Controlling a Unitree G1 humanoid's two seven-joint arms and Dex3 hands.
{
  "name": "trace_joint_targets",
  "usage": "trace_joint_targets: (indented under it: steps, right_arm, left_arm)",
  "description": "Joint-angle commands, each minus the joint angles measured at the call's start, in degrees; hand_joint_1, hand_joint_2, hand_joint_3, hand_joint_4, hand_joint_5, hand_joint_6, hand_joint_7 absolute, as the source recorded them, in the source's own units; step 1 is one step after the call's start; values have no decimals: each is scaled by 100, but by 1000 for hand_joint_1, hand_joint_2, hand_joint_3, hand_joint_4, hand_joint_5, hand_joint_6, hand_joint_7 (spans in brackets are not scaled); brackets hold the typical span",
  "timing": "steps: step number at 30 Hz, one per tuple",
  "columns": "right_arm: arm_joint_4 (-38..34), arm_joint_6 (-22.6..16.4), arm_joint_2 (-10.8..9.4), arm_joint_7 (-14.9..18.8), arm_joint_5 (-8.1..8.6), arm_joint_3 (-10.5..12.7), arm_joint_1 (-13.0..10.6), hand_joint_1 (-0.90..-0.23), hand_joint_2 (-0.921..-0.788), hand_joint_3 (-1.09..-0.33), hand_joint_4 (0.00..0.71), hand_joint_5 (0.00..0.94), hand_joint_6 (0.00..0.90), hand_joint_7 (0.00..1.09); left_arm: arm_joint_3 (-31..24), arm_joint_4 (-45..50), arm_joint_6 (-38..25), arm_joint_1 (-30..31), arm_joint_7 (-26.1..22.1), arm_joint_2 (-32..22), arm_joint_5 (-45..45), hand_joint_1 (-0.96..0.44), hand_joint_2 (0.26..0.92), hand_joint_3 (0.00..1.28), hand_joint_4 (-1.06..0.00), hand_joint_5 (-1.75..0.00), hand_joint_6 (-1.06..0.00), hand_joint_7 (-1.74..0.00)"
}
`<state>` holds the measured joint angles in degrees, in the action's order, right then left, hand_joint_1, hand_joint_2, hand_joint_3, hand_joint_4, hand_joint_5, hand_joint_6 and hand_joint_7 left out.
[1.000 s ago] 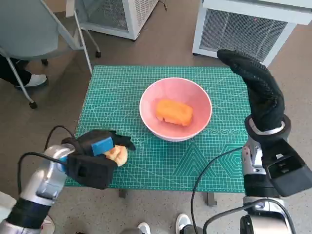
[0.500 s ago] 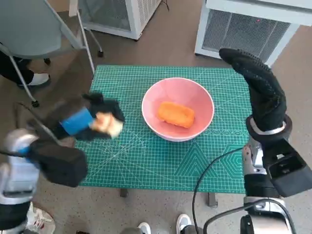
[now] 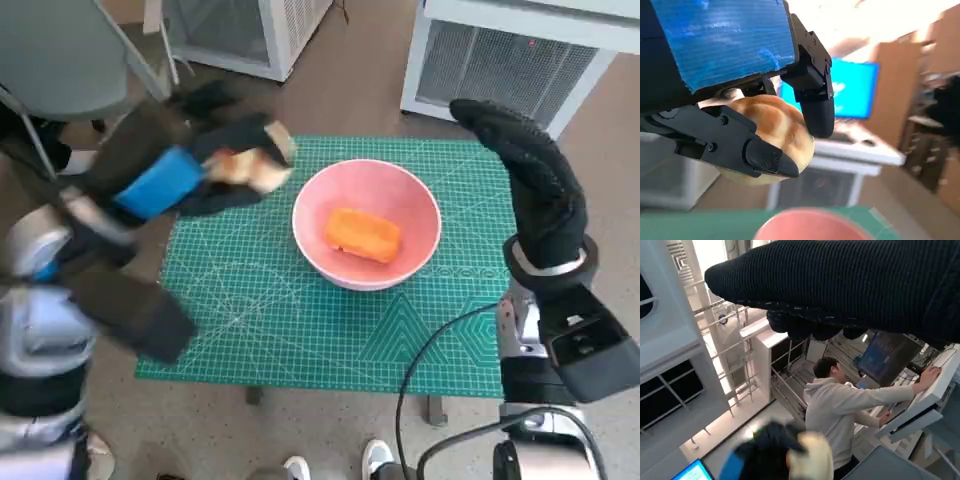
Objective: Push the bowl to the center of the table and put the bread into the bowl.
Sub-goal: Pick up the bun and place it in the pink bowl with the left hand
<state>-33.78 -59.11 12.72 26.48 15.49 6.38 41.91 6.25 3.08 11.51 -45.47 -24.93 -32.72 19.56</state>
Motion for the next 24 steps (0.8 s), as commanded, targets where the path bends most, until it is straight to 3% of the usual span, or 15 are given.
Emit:
trace_joint_targets:
  steps: [1, 8, 10, 14, 15, 16, 18, 21, 24]
  right_arm:
    - [-49, 8, 1, 3, -92, -10, -35, -570, -921, -729, 272, 0, 180, 331]
    - [13, -20, 18, -64, -199, 3, -80, -577, -921, -730, 273, 0, 177, 337]
    - [45, -18, 30, -60, -190, 5, -109, -579, -921, -731, 272, 0, 176, 339]
    - [128, 7, 42, -80, -190, 14, -155, -581, -921, -732, 272, 0, 173, 343]
    - [147, 13, 45, -85, -192, 17, -163, -581, -921, -732, 271, 0, 172, 344]
    - [170, 21, 53, -93, -189, 26, -176, -581, -921, -732, 271, 0, 172, 345]
    - [207, 37, 63, -111, -188, 42, -196, -579, -921, -733, 271, 0, 169, 348]
    - [245, 58, 74, -148, -206, 63, -213, -576, -921, -734, 271, 0, 167, 352]
    - [282, 66, 83, -222, -264, 90, -234, -574, -921, -736, 271, 0, 168, 358]
  left_arm:
    - [467, -807, 366, -464, -45, 369, 51, 1, 920, 57, -688, -1107, -648, -1196]
    - [1042, -2008, 539, -894, -43, 902, 316, 1, 921, 89, -630, -1153, -634, -1227]
    - [1182, -2413, 509, -1001, -158, 1026, 344, 1, 921, 115, -626, -1205, -582, -1232]
    - [1382, -2908, 326, -1157, -529, 1111, 387, 1, 921, 243, -470, -1338, -446, -1396]
    - [1414, -2983, 270, -1185, -630, 1123, 380, -11, 902, 218, -439, -996, -415, -1112]
    - [1446, -3046, 123, -1214, -829, 1141, 331, -15, 904, 190, -455, -823, -427, -968]
    - [1485, -3103, -147, -1257, -1155, 1170, 252, -49, 913, 91, -458, -343, -456, -515]
    - [1507, -3103, -502, -1295, -1514, 1209, 203, -94, 918, 38, -382, -112, -442, -232]
    - [1468, -3086, -732, -1280, -1709, 1251, 136, -137, 919, 19, -293, -36, -405, -111]
